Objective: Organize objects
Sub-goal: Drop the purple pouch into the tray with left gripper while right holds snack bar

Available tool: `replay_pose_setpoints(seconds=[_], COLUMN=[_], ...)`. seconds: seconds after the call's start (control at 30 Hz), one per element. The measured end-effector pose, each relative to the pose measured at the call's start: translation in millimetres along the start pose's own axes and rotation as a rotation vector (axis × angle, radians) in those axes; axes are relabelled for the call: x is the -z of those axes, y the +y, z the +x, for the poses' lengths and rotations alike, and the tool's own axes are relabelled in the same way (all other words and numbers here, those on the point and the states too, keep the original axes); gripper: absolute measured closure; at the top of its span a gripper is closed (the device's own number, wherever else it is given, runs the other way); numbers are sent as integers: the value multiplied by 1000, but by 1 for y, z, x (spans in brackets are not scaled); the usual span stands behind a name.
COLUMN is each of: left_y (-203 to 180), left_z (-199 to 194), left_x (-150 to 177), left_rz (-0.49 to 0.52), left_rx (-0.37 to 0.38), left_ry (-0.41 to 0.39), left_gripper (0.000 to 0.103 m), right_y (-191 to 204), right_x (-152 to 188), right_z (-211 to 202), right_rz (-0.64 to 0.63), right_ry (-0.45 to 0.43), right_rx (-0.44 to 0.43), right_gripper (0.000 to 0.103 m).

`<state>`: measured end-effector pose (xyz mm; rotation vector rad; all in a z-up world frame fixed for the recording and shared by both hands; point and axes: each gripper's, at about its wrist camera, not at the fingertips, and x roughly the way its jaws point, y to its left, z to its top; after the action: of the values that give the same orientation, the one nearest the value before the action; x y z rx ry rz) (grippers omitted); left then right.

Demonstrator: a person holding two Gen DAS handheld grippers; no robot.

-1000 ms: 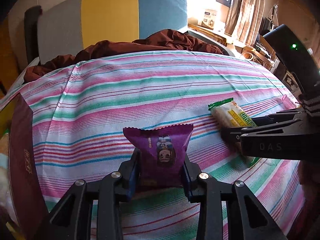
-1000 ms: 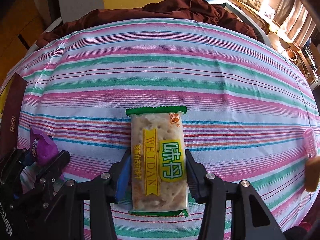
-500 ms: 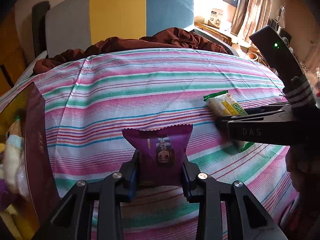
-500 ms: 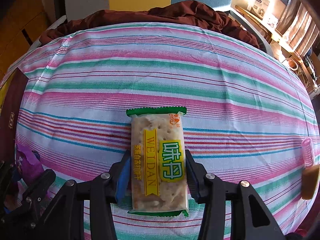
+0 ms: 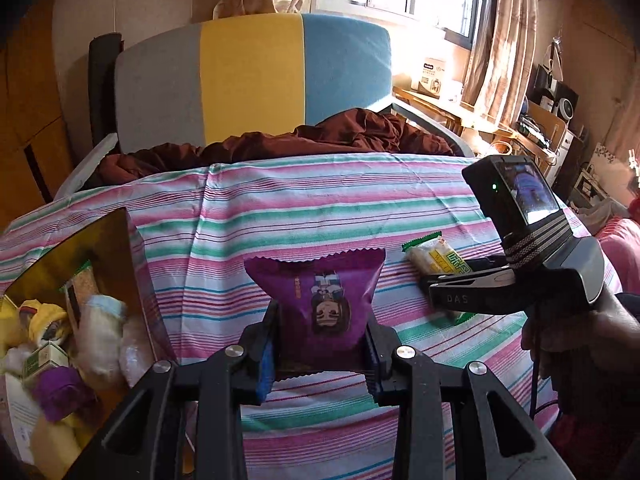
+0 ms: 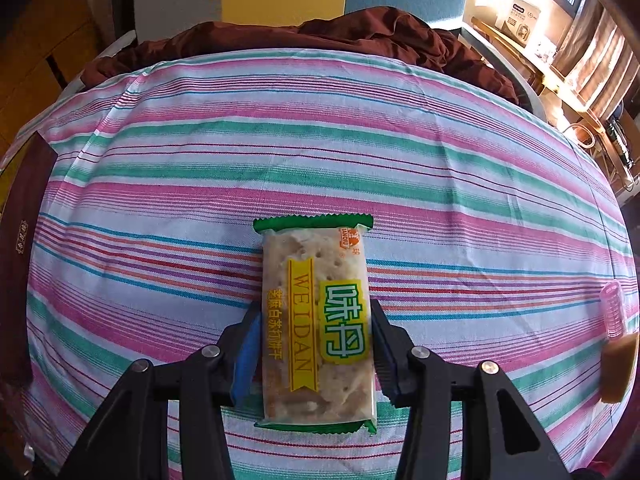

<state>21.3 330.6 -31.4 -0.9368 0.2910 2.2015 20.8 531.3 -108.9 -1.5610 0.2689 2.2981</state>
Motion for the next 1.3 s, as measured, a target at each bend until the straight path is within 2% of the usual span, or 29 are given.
replay_pose_setpoints(seconds=[0.4, 0.7, 0.83, 1.1, 1.2, 1.3], left_y=[54, 105, 135, 223, 234, 233], left_z=[-48, -65, -74, -91, -90, -81], left_x=[7, 28, 40, 74, 80, 78], left_rz=[-66, -165, -235, -506, -529, -545], left_rx=[-86, -156, -173, -182, -185, -135], left_ry=[-70, -68, -62, -14, -2, 11], left_gripper=[67, 67, 67, 67, 67, 67], right_y=[1, 5, 8, 8, 10, 10], right_x=[2, 6, 6, 3, 4, 3], right_z=[0, -3, -5, -3, -4, -4], right_rz=[-14, -27, -35, -50, -54, -59], right_ry=[-13, -22, -24, -21, -21, -20], right_rx=[22, 47, 65, 78, 82, 84], right_gripper=[54, 54, 54, 54, 54, 54])
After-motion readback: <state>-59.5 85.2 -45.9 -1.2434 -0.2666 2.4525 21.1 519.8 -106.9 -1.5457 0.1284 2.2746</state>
